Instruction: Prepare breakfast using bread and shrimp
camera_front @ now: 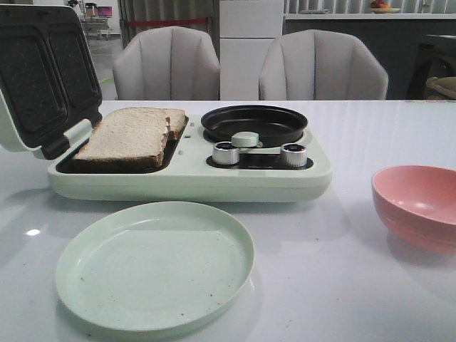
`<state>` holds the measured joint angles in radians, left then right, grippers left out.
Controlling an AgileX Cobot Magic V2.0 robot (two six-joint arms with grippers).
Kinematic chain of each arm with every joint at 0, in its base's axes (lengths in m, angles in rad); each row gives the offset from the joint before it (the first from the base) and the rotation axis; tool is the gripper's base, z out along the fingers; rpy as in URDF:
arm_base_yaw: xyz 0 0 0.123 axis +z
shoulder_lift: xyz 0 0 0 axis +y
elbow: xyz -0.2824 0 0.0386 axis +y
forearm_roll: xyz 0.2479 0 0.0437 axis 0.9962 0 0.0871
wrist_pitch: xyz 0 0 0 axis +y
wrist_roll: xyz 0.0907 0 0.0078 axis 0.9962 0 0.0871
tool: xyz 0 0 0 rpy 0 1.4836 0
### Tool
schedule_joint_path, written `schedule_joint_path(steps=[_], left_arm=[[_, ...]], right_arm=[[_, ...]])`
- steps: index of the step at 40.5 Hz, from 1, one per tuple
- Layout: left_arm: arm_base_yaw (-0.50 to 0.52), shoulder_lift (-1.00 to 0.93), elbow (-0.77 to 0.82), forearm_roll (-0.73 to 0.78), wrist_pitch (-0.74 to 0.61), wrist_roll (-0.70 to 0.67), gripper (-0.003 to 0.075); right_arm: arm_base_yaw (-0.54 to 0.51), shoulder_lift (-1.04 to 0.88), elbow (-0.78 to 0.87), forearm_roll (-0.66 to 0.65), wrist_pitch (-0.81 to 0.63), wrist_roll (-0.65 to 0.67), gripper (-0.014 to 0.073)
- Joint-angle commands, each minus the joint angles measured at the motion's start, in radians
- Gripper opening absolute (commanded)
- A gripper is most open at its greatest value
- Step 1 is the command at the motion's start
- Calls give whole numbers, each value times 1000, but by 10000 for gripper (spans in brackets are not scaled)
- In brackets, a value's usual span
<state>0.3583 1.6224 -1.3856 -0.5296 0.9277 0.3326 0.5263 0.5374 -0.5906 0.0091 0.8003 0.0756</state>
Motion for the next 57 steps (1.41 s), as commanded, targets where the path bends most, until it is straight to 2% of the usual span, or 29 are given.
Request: schedule_joint_path(steps=[1, 8, 10, 28, 37, 47, 54, 57], left_arm=[[-1, 49, -100, -148, -32, 13, 102], [-7, 127, -174, -365, -30, 72, 102], [-18, 134, -178, -382, -30, 94, 102], [-204, 106, -180, -386, -8, 165, 102], [-327, -4, -163, -291, -3, 183, 102], [-505, -196, 1, -200, -52, 183, 102], [-632, -383, 219, -154, -191, 164, 103], [-671, -457, 301, -92, -235, 109, 103]], right_arm=[[-1, 3, -24, -9, -57, 5, 495], [-1, 3, -24, -9, -57, 5, 495], [-1, 3, -24, -9, -57, 5, 495], [-1, 3, -24, -9, -57, 5, 495], [-1, 3, -24, -9, -57, 5, 495], [-1, 3, -24, -9, -57, 5, 495], [-1, 3, -24, -9, -57, 5, 495], [-1, 3, -24, -9, -57, 5, 495]])
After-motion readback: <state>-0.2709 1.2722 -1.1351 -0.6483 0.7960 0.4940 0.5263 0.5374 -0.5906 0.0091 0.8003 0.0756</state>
